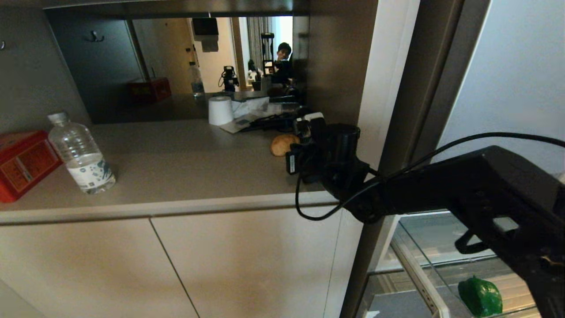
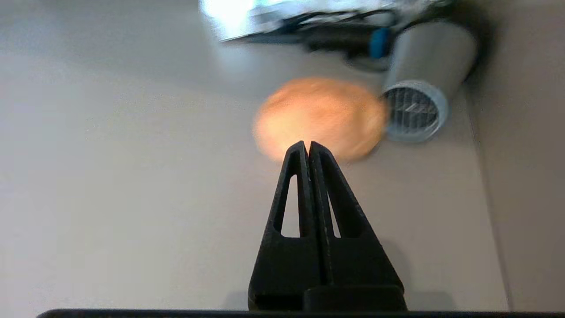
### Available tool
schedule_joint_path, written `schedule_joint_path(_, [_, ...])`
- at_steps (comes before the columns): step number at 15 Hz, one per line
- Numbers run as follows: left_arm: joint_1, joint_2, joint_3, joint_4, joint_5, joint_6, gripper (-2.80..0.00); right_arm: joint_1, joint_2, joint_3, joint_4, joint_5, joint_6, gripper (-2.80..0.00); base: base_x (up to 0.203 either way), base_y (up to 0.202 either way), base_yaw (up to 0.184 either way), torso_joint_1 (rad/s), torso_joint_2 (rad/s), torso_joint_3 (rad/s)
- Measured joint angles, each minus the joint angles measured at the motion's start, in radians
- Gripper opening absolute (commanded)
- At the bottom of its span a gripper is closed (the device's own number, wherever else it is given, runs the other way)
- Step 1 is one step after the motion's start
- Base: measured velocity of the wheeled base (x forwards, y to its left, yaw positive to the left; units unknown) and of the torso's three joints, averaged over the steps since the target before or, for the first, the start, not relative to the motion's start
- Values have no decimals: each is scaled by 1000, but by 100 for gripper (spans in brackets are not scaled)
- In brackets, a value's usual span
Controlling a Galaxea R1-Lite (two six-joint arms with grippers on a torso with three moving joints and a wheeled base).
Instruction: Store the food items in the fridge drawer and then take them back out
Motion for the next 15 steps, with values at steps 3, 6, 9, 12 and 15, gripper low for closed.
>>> schedule_joint_path(3, [0,0,0,0,0,0,-280,87,-235,322,-13,1,23,-280,0,0,0,0,0,0])
schedule_joint_path(6, [0,0,0,0,0,0,-280,183,-545,642,6,6,42,-280,0,0,0,0,0,0])
schedule_joint_path(9, [0,0,0,0,0,0,-280,259,-928,864,119,23,51,-280,0,0,0,0,0,0])
schedule_joint_path(12, [0,0,0,0,0,0,-280,303,-1347,996,372,71,76,-280,0,0,0,0,0,0])
schedule_joint_path(15, [0,0,0,0,0,0,-280,213,-1694,1126,622,144,90,-280,0,0,0,0,0,0])
